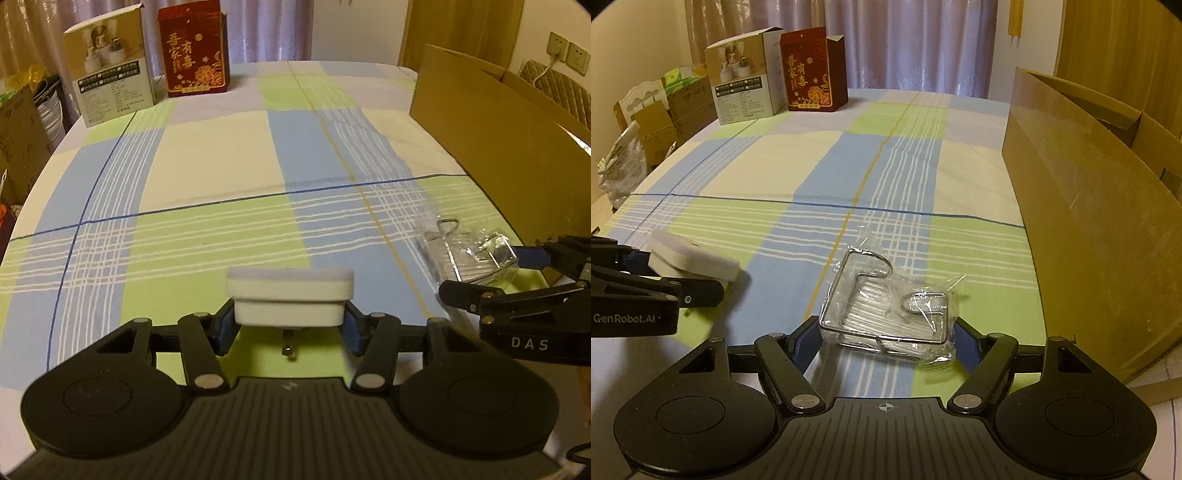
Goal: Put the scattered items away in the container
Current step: 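Lift and carry the white plug and bagged wire rack over the cardboard box with both tools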
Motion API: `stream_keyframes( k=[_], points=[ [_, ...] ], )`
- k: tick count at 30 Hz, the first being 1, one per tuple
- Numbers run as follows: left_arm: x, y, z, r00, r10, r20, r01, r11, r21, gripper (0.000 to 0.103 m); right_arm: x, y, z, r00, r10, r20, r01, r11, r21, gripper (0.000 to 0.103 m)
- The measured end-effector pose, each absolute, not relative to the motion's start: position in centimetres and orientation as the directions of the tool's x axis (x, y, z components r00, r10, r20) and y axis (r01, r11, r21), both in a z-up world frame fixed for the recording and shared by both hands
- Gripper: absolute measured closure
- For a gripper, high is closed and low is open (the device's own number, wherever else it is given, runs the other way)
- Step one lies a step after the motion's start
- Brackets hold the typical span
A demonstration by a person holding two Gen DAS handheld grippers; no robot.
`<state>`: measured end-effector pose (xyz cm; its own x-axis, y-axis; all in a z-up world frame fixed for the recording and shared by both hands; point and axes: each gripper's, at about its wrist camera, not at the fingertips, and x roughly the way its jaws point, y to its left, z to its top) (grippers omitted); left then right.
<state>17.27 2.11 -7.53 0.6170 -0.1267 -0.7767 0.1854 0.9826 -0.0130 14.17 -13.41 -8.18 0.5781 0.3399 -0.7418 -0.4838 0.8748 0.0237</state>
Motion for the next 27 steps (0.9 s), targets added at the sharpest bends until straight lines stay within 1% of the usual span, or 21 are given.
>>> stream_keyframes(
  k=[7,15,27],
  points=[
    [15.6,1.8,-6.1,0.633,-0.139,-0.762,0.169,0.985,-0.039,0.053,12.4,-14.2,-6.9,0.577,0.341,-0.742,-0.486,0.874,0.024,0.027],
    [13.4,1.5,-4.6,0.645,-0.128,-0.753,0.160,0.987,-0.030,0.053,9.9,-15.4,-4.9,0.588,0.351,-0.729,-0.489,0.872,0.025,0.027],
    [9.5,0.3,-0.1,0.693,-0.132,-0.709,0.137,0.989,-0.051,0.053,6.4,-17.4,-1.2,0.615,0.375,-0.693,-0.495,0.868,0.030,0.027]
  ],
)
